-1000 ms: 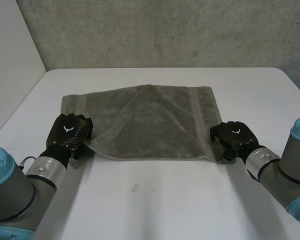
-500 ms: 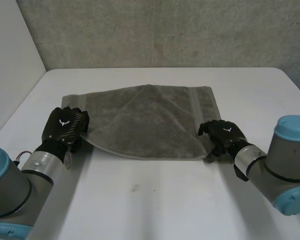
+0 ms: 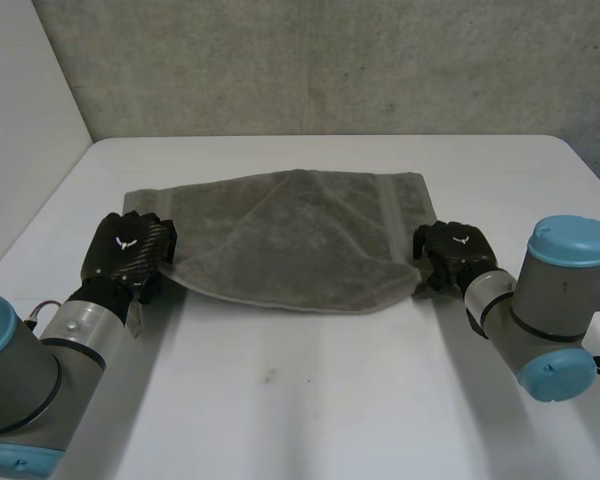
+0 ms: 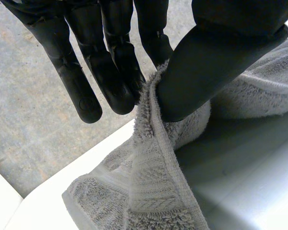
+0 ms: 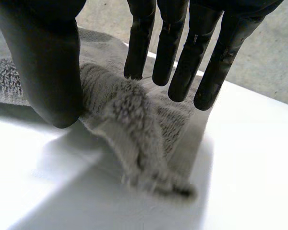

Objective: Fold the towel.

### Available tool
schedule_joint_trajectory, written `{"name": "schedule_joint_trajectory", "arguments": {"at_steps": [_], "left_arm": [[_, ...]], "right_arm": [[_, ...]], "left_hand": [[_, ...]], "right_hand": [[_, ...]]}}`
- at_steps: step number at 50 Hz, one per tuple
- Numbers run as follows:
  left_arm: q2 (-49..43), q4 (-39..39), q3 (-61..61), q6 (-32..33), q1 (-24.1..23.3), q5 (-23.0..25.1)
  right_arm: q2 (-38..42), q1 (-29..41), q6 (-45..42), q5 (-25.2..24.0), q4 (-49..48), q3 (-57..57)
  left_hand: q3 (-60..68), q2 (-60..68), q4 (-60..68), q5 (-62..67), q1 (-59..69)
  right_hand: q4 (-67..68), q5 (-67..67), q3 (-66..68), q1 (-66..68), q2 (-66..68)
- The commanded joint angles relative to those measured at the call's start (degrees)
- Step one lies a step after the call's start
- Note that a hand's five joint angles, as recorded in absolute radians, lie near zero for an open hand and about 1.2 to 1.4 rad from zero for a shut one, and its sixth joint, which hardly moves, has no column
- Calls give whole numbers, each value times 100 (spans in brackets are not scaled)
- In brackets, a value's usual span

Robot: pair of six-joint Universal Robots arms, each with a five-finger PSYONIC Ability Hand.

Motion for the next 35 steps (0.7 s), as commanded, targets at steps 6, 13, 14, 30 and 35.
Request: {"name": "schedule_joint_trajectory", "arguments": {"at_steps": [6,13,14,30,35], "left_arm": [[2,0,-15,9,2,0],[-7,0,-50,18,19,9],[-7,0,-50,18,19,9],[-649,9,65,53,72,18],[-798,-17,144,62,81,9]], "right_arm": [[-1,-20,-62,-107,-8,-10],[-439,-20,-667,-37,54,130],[-441,-20,-669,-37,54,130],[-1381,-318,-1240,-116,54,983],[-1565,-521,-1222,-90,71,965]], "left_hand": [[1026,1022,1015,1082,1140],[1026,1022,1015,1082,1140],[1026,1022,1015,1082,1140],[-2235,-2239,-2246,-2179,-2121],[-2252,-2256,-2263,-2196,-2138]], "right_hand": [[1604,1614,1626,1622,1736],[4020,4030,4042,4038,4152],[4020,4030,4042,4038,4152],[4020,4030,4042,4038,4152],[4020,4030,4042,4038,4152]]}}
